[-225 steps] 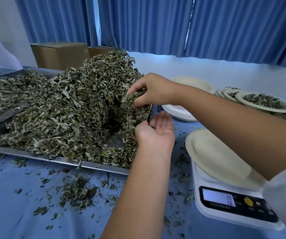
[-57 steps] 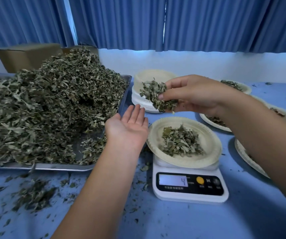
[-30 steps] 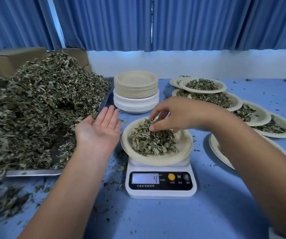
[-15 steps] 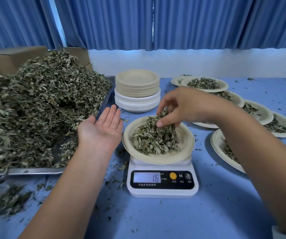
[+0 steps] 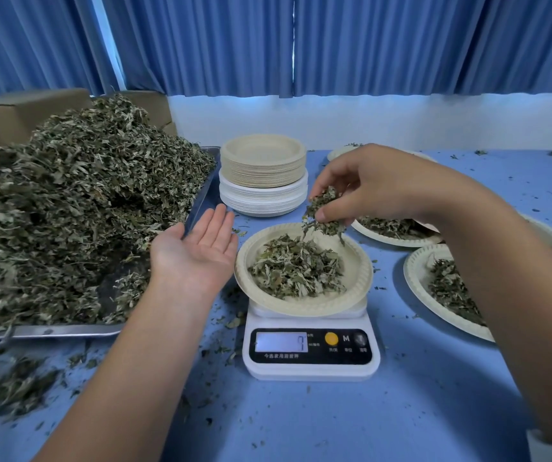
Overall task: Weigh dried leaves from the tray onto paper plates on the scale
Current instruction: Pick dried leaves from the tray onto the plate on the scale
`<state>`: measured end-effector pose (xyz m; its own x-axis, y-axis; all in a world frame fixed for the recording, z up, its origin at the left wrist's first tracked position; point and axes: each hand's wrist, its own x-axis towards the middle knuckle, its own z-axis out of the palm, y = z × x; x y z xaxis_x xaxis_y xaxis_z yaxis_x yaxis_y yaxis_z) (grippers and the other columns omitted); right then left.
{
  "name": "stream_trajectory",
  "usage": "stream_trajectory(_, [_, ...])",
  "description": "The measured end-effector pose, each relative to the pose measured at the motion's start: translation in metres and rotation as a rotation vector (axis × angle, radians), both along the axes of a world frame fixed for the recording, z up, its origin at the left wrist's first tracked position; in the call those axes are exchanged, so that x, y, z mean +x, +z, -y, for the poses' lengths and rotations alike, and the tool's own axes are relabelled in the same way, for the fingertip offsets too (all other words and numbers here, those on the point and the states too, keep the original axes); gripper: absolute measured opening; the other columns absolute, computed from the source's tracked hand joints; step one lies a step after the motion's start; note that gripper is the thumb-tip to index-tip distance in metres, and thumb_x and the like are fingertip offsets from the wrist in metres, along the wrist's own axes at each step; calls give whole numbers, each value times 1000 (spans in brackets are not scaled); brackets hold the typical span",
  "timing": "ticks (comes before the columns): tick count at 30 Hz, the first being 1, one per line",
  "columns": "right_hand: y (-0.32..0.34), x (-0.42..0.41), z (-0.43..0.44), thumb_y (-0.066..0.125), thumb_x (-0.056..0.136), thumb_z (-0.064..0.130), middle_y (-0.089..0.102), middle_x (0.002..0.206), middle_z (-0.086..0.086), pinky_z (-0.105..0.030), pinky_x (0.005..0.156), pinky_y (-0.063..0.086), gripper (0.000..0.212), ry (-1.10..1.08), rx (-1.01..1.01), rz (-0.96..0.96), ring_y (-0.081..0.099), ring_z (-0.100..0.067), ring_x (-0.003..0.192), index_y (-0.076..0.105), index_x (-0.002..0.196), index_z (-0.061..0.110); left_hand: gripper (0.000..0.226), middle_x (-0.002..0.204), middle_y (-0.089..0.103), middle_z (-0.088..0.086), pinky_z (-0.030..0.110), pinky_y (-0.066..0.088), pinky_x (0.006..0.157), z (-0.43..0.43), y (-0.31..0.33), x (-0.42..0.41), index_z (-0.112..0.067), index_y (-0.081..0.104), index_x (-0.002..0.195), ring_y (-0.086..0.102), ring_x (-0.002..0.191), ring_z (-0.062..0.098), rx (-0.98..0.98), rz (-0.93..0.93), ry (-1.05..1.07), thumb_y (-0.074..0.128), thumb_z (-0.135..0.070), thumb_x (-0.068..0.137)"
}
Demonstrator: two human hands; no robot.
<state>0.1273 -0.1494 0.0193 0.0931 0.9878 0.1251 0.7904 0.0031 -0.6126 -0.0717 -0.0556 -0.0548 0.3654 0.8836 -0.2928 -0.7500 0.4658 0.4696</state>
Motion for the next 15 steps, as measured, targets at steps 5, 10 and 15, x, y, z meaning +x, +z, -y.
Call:
stream_trajectory(5, [-1, -4, -1, 82, 74, 28, 59, 63, 10, -13, 54, 44, 18, 8, -16, 17, 70, -7, 61, 70, 88, 28, 48, 103, 68, 14, 40, 40, 95, 1, 2, -2, -1, 58, 108, 63, 96, 27, -1, 9, 16, 23, -33, 103])
stream_trajectory(10, [-3, -9, -1, 80, 77, 26, 64, 68, 5, -9, 52, 42, 16, 18, -20, 31, 69, -6, 59, 69, 89, 26, 48, 110, 67, 13, 40, 39, 101, 1, 4, -5, 0, 58, 108, 62, 106, 27, -7, 25, 29, 23, -33, 103])
stream_trajectory(15, [-5, -9, -3, 79, 77, 25, 62, 66, 6, -9, 49, 44, 16, 21, -6, 18, 63, -3, 51, 69, 89, 23, 47, 110, 67, 13, 40, 39, 102, 2, 6, -6, -1, 58, 107, 62, 108, 27, -14, 31, 34, 23, -32, 103])
